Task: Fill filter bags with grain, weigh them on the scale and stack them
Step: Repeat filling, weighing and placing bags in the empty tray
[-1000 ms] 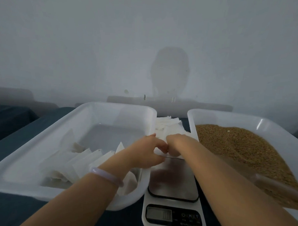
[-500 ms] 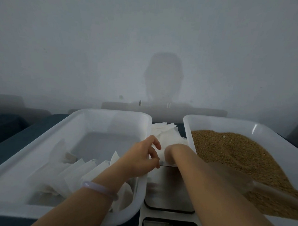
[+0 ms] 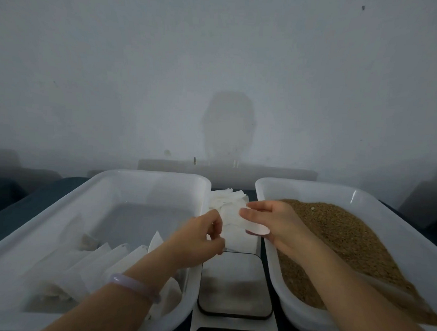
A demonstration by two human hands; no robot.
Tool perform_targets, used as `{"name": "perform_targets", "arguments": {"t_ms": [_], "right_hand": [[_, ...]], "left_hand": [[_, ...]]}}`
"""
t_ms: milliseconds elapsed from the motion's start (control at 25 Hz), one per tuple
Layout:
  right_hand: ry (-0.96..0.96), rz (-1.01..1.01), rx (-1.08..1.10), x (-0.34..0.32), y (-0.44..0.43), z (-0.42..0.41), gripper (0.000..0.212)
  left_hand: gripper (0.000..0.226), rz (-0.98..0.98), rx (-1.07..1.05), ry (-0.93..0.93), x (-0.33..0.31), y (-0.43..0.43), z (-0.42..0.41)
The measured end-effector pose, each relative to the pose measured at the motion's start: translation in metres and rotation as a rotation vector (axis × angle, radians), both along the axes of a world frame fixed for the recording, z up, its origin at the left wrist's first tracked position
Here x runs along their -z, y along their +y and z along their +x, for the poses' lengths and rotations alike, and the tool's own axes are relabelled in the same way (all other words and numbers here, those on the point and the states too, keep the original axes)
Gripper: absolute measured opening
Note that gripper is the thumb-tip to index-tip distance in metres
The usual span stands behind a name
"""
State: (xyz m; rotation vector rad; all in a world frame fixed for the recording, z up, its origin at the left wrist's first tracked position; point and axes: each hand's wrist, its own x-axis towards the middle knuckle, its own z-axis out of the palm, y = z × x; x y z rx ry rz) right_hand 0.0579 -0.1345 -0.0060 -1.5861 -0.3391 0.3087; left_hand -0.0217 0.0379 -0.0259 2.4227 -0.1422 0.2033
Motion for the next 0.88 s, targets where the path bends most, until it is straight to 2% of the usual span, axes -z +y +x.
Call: {"name": "perform_targets", "arguments": {"t_ms": [40, 120, 160, 200, 280, 400, 520, 600, 680, 760, 840, 880], "right_hand": [[0.122, 0.161, -0.044, 0.001, -0.002, -0.002, 0.046], [0.202, 0.301, -0.057, 0.000, -0.003, -0.003, 0.017], [0.205, 0.332, -0.030, -0.001, -0.002, -0.004, 0.012], [0.205, 0.349, -0.009, 0.000, -0.001, -0.003, 0.017], [0.219, 0.395, -0.010, -0.001, -0.001, -0.004, 0.019], [0.258, 0.508, -0.075, 0.002, 0.000, -0.003, 0.021], [0.190, 0.467, -0.075, 0.005, -0.002, 0.001, 0.015], [0.130, 0.449, -0.073, 0.004, -0.005, 0.002, 0.027], [0.093, 0.416, -0.037, 0.005, -0.006, 0.003, 0.027], [0.079, 0.420, -0.004, 0.006, -0.005, 0.002, 0.021], [0.113, 0.508, 0.018, 0.005, -0.004, 0.001, 0.021], [0.139, 0.554, 0.025, 0.004, -0.005, 0.002, 0.022]], "left_hand": [[0.020, -0.040, -0.011, 0.040, -0.006, -0.003, 0.001], [0.053, -0.164, -0.044, 0.130, -0.021, -0.010, 0.006], [0.065, -0.246, -0.062, 0.160, -0.028, -0.014, 0.009], [0.069, -0.342, -0.070, 0.167, -0.032, -0.020, 0.011], [0.057, -0.503, -0.106, 0.106, -0.030, -0.032, 0.016], [0.026, -0.573, -0.238, -0.083, -0.017, -0.035, 0.020], [0.011, -0.688, -0.222, -0.111, -0.013, -0.030, 0.019], [0.013, -0.660, -0.187, -0.105, -0.014, -0.029, 0.016], [0.022, -0.625, -0.175, -0.121, -0.014, -0.030, 0.014], [0.023, -0.819, -0.141, -0.121, -0.015, -0.028, 0.015], [0.036, -1.107, -0.017, -0.067, -0.016, -0.026, 0.016], [0.036, -1.182, 0.021, -0.047, -0.016, -0.026, 0.016]]}}
